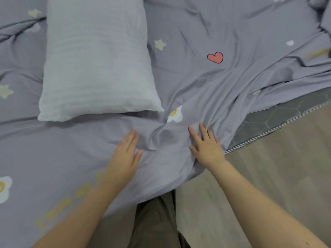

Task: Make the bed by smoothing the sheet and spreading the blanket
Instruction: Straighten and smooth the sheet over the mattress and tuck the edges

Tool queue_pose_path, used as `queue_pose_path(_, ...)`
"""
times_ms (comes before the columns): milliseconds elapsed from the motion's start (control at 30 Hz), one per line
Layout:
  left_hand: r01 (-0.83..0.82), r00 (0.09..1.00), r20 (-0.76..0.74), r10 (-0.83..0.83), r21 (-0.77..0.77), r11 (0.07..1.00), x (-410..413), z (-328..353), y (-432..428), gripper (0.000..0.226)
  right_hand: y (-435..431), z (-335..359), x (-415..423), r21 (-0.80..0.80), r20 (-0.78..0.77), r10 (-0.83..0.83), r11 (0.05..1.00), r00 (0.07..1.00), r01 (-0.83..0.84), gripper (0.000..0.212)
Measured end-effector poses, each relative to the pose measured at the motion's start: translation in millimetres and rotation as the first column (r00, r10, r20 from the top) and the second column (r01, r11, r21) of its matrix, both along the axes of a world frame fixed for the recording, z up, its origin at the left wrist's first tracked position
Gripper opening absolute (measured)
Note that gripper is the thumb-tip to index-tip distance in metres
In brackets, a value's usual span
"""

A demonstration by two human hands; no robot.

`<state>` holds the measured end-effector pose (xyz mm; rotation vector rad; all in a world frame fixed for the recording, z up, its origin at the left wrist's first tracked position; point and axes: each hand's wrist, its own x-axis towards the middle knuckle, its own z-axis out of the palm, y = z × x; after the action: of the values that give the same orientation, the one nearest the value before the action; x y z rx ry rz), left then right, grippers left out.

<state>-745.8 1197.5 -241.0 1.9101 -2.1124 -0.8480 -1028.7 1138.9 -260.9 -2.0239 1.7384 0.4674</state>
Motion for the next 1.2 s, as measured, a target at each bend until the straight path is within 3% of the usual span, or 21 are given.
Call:
queue_pose_path(100,-0.08,0.993,-0.086,0.078,-0.02,0.997,-21,-4,-70,0.055,-21,0,-4,0.086,-0.032,-0.024,0.996,0.999,0.027,0.076)
queue_pose_path(133,-0.199,0.966,-0.162,0.2,0.021,0.98,-28,-3,-92,0.055,-28,1,-1,0.096,-0.069,0.004,0.995,0.998,0.003,0.077)
queue_pose_path(167,-0.367,0.881,-0.275,0.386,0.118,0.923,-36,1,-114,0.052,-36,2,1,0.12,-0.101,0.036,0.992,0.994,-0.024,0.077)
queue_pose_path(200,-0.555,0.691,-0.395,0.605,0.246,0.794,-43,9,-134,0.05,-44,3,3,0.159,-0.118,0.056,0.987,0.991,-0.037,0.075)
queue_pose_path(233,-0.695,0.416,-0.489,0.766,0.372,0.615,-47,16,-152,0.049,-53,4,3,0.209,-0.126,0.06,0.977,0.99,-0.033,0.073)
queue_pose_path(267,-0.758,0.13,-0.555,0.822,0.479,0.442,-49,23,-167,0.049,-62,5,2,0.253,-0.13,0.055,0.967,0.99,-0.021,0.071)
queue_pose_path(300,-0.775,-0.07,-0.592,0.803,0.539,0.329,-49,29,-180,0.05,-70,7,1,0.293,-0.136,0.052,0.956,0.989,-0.01,0.069)
queue_pose_path(333,-0.795,-0.148,-0.61,0.779,0.542,0.273,-47,34,-192,0.051,-75,7,1,0.327,-0.14,0.049,0.945,0.989,0.0,0.068)
queue_pose_path(367,-0.827,-0.129,-0.613,0.78,0.501,0.256,-42,40,-204,0.052,-78,7,1,0.352,-0.145,0.051,0.936,0.988,0.004,0.069)
queue_pose_path(433,-0.896,0.016,-0.588,0.809,0.35,0.272,-22,48,-230,0.05,-81,6,3,0.379,-0.168,0.079,0.925,0.983,-0.009,0.07)
queue_pose_path(533,-0.919,0.252,-0.585,0.771,0.105,0.38,26,61,-273,0.033,-85,4,3,0.417,-0.188,0.111,0.909,0.976,-0.023,0.068)
queue_pose_path(600,-0.871,0.372,-0.537,0.757,0.08,0.484,58,65,-296,0.023,-86,1,2,0.436,-0.195,0.145,0.899,0.97,-0.046,0.068)
queue_pose_path(700,-0.773,0.545,-0.325,0.773,0.162,0.613,73,48,-303,0.018,-89,-2,2,0.46,-0.234,0.218,0.883,0.947,-0.09,0.069)
queue_pose_path(833,-0.697,0.675,0.03,0.737,0.355,0.623,33,5,-267,0.069,-105,0,4,0.565,-0.196,0.347,0.804,0.917,-0.184,0.07)
queue_pose_path(933,-0.592,0.804,0.196,0.562,0.349,0.726,-16,-16,-230,0.09,-149,10,0,0.705,0.1,0.208,0.675,0.973,-0.216,0.055)
queue_pose_path(967,-0.596,0.803,0.209,0.558,0.31,0.741,-29,-22,-222,0.088,-169,14,-4,0.676,0.21,0.136,0.696,0.968,-0.244,0.045)
queue_pose_path(1000,-0.614,0.789,0.205,0.579,0.272,0.741,-38,-28,-217,0.08,-191,16,-8,0.559,0.291,0.117,0.785,0.949,-0.268,0.038)
queue_pose_path(1067,-0.63,0.776,0.223,0.59,0.227,0.743,-48,-34,-215,0.05,-233,14,-19,0.175,0.333,0.181,0.953,0.925,-0.249,0.025)
queue_pose_path(1100,-0.614,0.786,0.262,0.56,0.223,0.757,-49,-35,-217,0.034,-253,10,-25,0.016,0.31,0.2,0.976,0.929,-0.216,0.025)
queue_pose_path(1133,-0.591,0.797,0.302,0.522,0.215,0.778,-50,-35,-220,0.024,-271,6,-33,-0.07,0.282,0.197,0.98,0.939,-0.185,0.032)
queue_pose_path(1200,-0.567,0.797,0.351,0.491,0.154,0.809,-48,-31,-228,0.019,-303,-2,-48,-0.052,0.223,0.172,0.985,0.96,-0.164,0.049)
